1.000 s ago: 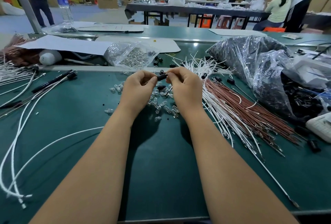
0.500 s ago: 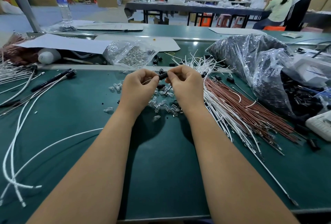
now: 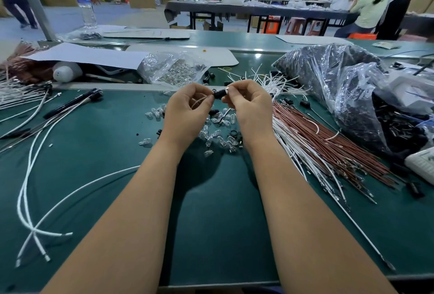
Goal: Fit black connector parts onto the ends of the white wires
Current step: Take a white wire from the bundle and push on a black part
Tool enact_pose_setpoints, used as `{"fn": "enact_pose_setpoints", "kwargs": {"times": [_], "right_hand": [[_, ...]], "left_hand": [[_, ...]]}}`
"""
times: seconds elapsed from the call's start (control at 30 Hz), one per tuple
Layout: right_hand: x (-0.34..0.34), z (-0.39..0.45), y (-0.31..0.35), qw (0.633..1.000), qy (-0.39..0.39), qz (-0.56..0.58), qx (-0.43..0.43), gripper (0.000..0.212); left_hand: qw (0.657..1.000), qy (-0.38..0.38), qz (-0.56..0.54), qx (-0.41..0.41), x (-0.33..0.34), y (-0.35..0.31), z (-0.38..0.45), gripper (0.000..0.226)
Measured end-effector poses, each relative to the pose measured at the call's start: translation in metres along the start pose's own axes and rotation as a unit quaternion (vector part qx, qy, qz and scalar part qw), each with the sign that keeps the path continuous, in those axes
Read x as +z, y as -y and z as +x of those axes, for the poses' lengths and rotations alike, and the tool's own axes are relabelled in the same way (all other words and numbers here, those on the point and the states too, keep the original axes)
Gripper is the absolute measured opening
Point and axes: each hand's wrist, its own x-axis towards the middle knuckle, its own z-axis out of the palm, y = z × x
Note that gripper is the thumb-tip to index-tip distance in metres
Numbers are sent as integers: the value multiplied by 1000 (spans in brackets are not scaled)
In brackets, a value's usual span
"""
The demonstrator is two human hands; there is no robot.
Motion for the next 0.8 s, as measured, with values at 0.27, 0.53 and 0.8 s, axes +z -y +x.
{"fn": "enact_pose_setpoints", "kwargs": {"times": [0.27,0.53,0.8], "right_hand": [[-2,1,-1,998,18,-8,-54,21],[-4,0,-5,975,5,-159,-156,16],[-6,-2,-8,950,12,-223,-218,6]], "left_hand": [[999,-32,-6,-26,-6,2,3,12],[996,-31,-41,-77,-4,-4,1,15],[991,33,-70,-113,-7,-2,1,11]]}}
